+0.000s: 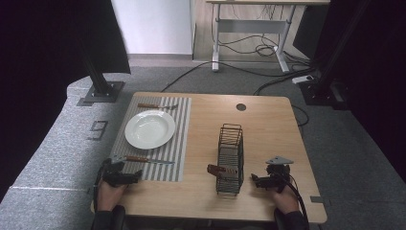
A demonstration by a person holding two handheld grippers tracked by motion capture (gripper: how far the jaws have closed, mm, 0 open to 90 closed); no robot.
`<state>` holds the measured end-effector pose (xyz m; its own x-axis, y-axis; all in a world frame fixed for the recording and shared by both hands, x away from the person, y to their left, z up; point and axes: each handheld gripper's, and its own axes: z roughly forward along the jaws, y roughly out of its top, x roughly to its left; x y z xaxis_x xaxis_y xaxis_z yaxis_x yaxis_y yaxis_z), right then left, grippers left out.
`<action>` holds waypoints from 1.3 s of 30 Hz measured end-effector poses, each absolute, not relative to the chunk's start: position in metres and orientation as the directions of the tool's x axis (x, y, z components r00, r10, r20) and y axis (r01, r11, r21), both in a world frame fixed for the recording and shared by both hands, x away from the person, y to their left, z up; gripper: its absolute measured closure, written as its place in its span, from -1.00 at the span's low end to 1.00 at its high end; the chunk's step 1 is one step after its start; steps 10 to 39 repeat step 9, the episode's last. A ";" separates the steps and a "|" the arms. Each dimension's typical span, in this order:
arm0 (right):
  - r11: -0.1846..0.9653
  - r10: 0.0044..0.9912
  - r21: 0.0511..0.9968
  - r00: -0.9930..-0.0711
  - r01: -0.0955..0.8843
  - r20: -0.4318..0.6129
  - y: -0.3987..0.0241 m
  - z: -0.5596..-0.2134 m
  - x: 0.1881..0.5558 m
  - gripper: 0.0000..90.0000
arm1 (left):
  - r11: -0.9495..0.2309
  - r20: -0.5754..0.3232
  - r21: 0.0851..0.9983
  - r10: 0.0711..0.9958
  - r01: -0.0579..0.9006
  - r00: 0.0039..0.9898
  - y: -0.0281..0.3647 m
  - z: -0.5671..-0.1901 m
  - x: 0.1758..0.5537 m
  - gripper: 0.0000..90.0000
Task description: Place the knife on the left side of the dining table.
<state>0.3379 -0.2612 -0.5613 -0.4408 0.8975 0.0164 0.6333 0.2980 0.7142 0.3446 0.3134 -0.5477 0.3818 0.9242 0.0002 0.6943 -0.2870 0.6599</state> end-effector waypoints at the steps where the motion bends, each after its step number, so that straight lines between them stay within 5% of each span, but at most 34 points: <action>1: 0.298 0.897 0.714 -0.441 0.633 0.016 -0.261 -0.561 0.338 -1.00 | -0.286 0.000 0.660 0.925 0.695 0.381 0.313 -0.548 0.345 -1.00; 39: 0.298 0.897 0.714 -0.441 0.633 0.016 -0.261 -0.561 0.338 -1.00 | -0.284 -0.002 0.660 0.925 0.695 0.380 0.314 -0.548 0.344 -1.00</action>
